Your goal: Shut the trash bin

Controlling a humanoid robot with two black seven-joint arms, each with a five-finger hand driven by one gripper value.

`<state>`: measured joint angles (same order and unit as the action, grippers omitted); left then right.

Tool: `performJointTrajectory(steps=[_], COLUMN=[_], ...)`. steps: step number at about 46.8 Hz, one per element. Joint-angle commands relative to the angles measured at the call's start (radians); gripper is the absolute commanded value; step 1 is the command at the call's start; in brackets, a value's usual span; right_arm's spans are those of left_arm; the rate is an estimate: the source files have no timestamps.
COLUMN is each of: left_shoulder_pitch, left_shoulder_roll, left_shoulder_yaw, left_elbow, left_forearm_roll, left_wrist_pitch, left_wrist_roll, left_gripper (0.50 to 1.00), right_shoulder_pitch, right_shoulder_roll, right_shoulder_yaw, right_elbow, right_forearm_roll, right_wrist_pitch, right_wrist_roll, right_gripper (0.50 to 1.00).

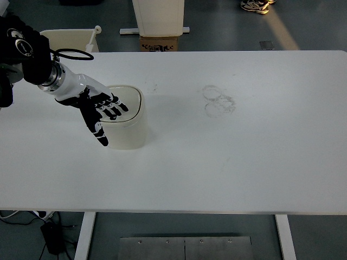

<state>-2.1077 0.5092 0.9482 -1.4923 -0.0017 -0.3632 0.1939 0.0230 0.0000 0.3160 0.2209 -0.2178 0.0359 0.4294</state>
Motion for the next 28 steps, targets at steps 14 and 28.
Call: performJointTrajectory(steps=[14,28], left_shoulder_pitch=[0.006,-0.002], left_shoulder_roll=[0.002,0.009], left_shoulder_yaw=[0.000,-0.002], left_elbow=[0.000,0.003], left_forearm_roll=[0.000,0.000], left_wrist_pitch=[0.000,0.001], left_wrist_roll=[-0.001,-0.001], left_gripper=[1.000,1.000], right_shoulder_pitch=[0.000,0.000], right_shoulder_roll=[0.000,0.000], right_shoulder_yaw=[0.000,0.000], right_elbow=[0.000,0.000], right_forearm_roll=[0.000,0.000], right_wrist_pitch=[0.001,-0.001], right_wrist_roll=[0.000,0.000], right_gripper=[0.991,0.991])
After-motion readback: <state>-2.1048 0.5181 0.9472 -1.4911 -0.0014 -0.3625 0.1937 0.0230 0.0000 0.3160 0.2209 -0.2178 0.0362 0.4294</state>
